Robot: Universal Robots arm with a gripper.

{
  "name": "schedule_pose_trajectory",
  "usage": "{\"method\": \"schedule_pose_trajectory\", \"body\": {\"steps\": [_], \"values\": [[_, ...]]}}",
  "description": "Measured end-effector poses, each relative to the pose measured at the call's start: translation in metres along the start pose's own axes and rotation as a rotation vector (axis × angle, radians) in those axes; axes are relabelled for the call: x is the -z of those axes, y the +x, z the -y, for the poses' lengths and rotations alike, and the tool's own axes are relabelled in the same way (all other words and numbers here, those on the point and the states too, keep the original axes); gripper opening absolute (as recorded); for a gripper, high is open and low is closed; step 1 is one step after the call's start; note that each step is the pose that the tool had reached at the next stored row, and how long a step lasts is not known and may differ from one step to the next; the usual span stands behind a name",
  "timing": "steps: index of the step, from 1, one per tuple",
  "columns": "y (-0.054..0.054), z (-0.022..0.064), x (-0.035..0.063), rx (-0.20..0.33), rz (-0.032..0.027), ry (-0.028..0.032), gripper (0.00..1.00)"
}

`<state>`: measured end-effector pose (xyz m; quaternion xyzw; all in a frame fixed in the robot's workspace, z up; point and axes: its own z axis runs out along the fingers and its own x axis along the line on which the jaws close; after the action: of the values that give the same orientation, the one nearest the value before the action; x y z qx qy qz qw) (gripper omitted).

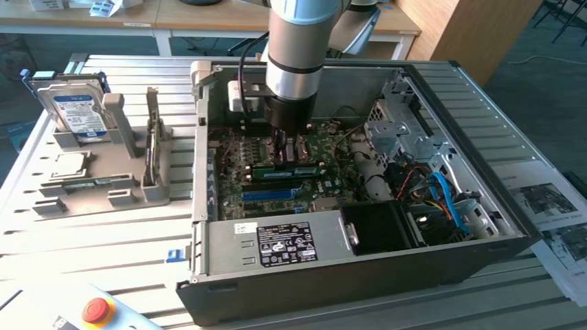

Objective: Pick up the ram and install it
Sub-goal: 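Press down the ram until it locks into place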

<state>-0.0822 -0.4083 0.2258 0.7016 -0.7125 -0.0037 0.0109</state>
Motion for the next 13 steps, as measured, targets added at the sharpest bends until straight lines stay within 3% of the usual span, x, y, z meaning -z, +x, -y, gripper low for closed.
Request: {"method": "schedule_pose_trajectory", "body": {"steps": [13], "values": [[0.0,0.0,-0.0011,0.0,0.0,-0.0001,0.1]]}}
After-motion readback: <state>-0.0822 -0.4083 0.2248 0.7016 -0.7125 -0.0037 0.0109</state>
